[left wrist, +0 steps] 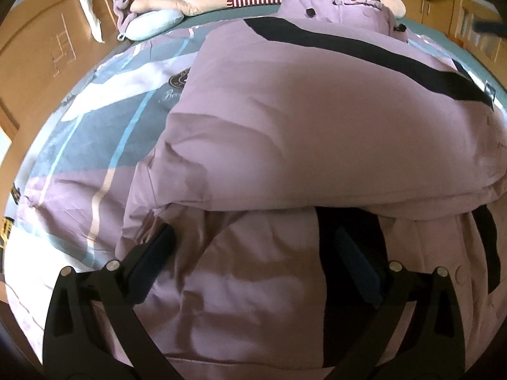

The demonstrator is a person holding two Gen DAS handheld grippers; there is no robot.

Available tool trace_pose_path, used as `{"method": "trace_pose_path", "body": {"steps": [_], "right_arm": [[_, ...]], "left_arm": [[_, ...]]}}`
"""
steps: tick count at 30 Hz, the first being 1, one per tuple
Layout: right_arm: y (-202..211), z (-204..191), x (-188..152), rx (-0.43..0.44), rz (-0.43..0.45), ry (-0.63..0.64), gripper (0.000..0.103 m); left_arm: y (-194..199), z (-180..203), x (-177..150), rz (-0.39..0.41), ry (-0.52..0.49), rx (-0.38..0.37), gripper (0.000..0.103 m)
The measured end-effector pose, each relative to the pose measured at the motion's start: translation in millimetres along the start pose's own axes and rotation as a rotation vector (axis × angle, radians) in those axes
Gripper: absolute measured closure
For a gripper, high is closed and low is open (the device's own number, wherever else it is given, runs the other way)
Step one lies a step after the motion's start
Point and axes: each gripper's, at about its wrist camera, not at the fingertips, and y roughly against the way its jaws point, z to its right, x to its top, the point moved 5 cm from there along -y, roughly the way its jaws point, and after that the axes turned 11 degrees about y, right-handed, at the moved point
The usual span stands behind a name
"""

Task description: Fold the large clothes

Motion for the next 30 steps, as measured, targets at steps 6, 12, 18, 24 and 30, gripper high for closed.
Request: {"method": "trace_pose_path", "body": {"steps": [6,12,18,24,30], "right_arm": [[-106,32,78,-0.125,-0.080,-0.114,0.003],[-192,72,89,-0.217,-0.169,-0.251,0.022],[-175,60,95,-0.081,-0.056,-0.298,0.096],[-39,15,92,0.002,0.260,-0.097,0.098],[56,18,-25,0.116,0.321,-0.108,0.098]], "left_arm": [[-5,2,-1,0.010,0.004,0.004,0.002],[-10,3,2,-0.002,0.020,-0.009,0.002],[-14,4,3,-0.008,0.032,-0.015,0.002],[-14,6,3,-0.010,0.033,-0.014,0.002],[-14,6,2,-0.007,0.032,-0.016,0.002]]}}
